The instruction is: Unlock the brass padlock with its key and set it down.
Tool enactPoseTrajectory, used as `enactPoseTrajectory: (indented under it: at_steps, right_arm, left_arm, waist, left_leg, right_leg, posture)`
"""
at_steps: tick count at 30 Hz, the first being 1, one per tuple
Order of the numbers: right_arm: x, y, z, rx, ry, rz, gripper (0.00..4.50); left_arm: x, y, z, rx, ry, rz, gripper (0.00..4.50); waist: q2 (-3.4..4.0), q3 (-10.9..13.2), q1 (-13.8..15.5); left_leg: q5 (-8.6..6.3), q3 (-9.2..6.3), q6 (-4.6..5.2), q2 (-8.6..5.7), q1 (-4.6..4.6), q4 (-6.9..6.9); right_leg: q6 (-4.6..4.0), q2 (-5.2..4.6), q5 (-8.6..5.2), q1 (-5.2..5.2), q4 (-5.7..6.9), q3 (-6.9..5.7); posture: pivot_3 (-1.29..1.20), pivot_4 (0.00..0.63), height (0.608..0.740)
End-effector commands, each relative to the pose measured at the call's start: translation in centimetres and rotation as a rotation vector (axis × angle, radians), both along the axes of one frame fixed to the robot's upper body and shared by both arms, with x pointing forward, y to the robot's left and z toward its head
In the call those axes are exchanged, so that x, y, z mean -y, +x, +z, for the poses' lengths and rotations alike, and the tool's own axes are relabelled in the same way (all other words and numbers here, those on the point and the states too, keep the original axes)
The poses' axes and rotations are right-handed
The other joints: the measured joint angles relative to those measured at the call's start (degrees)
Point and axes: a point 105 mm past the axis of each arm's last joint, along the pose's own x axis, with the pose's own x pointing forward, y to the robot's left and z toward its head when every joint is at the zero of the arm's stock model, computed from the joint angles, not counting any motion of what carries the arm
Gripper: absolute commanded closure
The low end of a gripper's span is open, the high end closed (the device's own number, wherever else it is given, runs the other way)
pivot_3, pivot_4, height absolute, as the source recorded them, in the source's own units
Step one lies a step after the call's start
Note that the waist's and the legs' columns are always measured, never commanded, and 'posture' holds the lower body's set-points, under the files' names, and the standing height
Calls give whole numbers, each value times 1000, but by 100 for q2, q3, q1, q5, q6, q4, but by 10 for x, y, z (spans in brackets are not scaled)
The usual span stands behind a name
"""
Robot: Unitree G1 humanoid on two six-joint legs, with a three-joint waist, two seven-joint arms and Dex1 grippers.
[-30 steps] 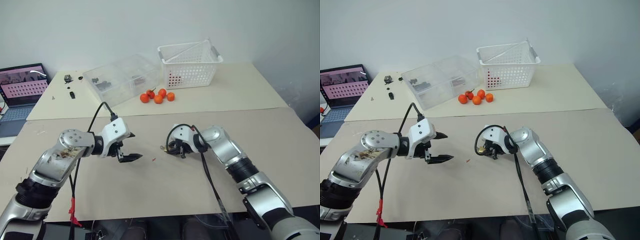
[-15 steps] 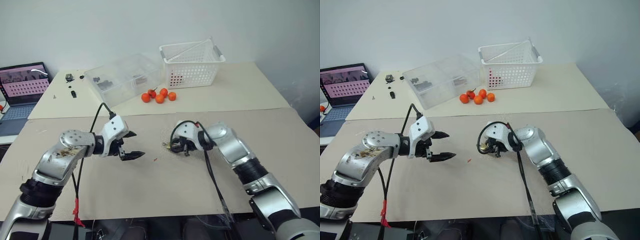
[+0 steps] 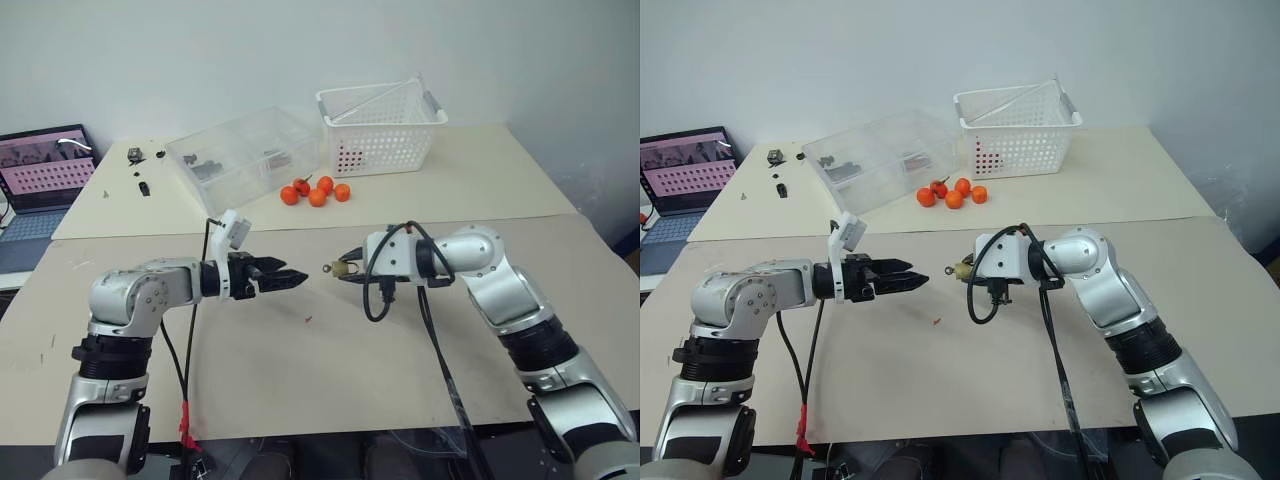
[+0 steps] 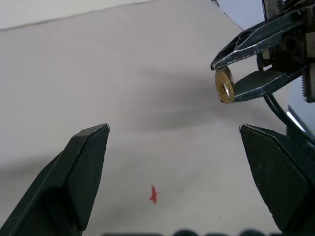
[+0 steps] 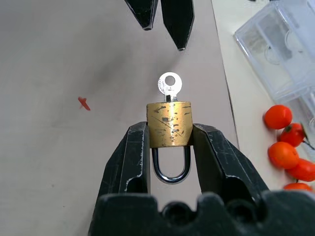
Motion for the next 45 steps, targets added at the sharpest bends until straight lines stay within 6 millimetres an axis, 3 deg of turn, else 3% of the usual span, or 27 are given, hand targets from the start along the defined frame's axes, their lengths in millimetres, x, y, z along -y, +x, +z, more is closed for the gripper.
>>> enactPoseTrajectory:
  at_steps: [1,3,8,24,45]
  right_arm:
    - [0,-2,17,116,19,23,3601]
    - [0,-2,16,125,17,26,3601]
    - [2,-2,15,128,19,20,3601]
    - [-4,5,15,119,44,2,3601]
    - [-10,3,23,133,58,13,3601]
  left_arm:
    - [3,7,11,-48,-84,42,258]
    - [5,9,6,-107,-118,63,680]
    - [10,4,4,-147,-133,60,2322]
    - [30,-2,19,-155,-178,22,2322]
    - [35,0,22,-148,-181,14,2322]
  waist:
    - [-1,0,14]
    - [-4,-1,20]
    - [-11,-1,-6]
    - [-14,-1,12]
    - [-16,0,19]
  left_leg:
    - [0,0,0,0,0,0]
    - [0,1,-1,-1,1,1]
    - [3,8,-5,-1,1,1]
    - [1,26,-7,-1,5,1]
    - [0,38,-11,-2,7,1]
  right_leg:
    - [0,0,0,0,0,0]
    - [0,-1,0,2,0,1]
    - [-3,0,2,0,-2,10]
    - [-13,0,8,0,-4,32]
    - [-18,0,11,-1,-7,44]
  posture:
    - [0,150,740]
    - [0,150,740]
    - [0,150,740]
    - [0,150,740]
    - [0,150,740]
